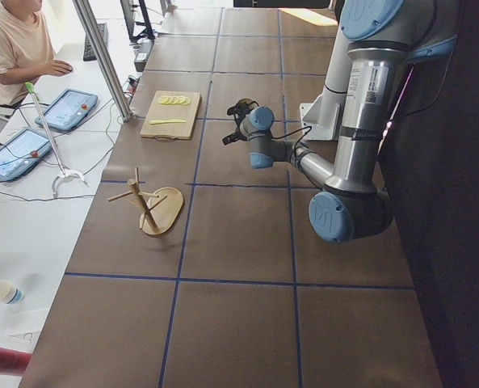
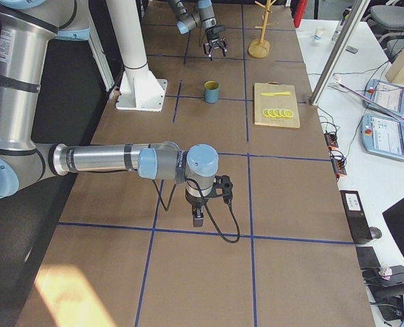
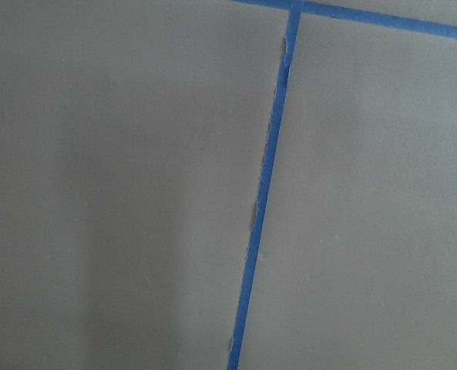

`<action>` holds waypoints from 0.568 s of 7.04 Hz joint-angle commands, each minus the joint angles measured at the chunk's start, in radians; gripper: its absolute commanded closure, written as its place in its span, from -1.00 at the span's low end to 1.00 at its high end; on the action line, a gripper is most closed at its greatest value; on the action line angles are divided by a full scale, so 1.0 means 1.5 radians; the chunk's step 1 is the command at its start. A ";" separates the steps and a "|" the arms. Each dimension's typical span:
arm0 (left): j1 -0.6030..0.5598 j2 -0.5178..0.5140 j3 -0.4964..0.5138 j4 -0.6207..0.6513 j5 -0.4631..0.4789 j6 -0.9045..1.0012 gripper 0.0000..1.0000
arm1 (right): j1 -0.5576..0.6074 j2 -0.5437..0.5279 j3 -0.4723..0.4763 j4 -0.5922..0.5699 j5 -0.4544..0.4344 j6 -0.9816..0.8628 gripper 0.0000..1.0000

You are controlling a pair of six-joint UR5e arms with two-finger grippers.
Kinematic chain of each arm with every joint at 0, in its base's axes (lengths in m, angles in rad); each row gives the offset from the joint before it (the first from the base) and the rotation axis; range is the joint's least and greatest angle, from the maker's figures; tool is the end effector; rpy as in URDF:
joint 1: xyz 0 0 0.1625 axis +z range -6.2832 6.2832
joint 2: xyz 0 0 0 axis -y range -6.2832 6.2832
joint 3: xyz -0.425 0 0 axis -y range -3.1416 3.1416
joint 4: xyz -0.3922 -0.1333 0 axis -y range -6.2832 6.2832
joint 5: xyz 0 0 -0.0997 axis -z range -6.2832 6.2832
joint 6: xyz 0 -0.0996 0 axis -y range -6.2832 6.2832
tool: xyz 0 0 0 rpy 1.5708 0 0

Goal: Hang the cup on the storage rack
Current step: 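Reach the left gripper to the teal mug and grasp its rim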

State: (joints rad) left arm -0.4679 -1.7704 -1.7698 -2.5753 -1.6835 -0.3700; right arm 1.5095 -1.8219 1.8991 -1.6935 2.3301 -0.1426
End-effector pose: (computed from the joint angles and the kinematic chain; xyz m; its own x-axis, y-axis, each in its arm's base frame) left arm 0.4447 -0.3615 0.3451 0.3794 0.8462 -0.3740 -0.0126 0.4090 0.9125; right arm 0.0412 -0.3850 0.6206 0.7098 -0.1547 0.6872 0.1637 0.9851 0.0527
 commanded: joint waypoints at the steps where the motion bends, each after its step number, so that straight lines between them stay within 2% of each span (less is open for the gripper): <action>1: 0.100 -0.109 0.077 0.000 0.083 -0.033 -0.99 | 0.000 0.004 -0.003 0.000 0.000 0.000 -1.00; 2: 0.126 -0.144 0.109 -0.001 0.123 -0.040 -0.99 | 0.000 0.004 -0.004 0.000 0.000 -0.001 -1.00; 4: 0.135 -0.148 0.115 -0.001 0.129 -0.038 -0.99 | 0.000 0.004 -0.004 0.000 0.000 -0.001 -0.99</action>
State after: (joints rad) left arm -0.2768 -1.9804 -1.6101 -2.5770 -1.5021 -0.4249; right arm 1.5088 -1.8163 1.8935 -1.6935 2.3301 -0.1440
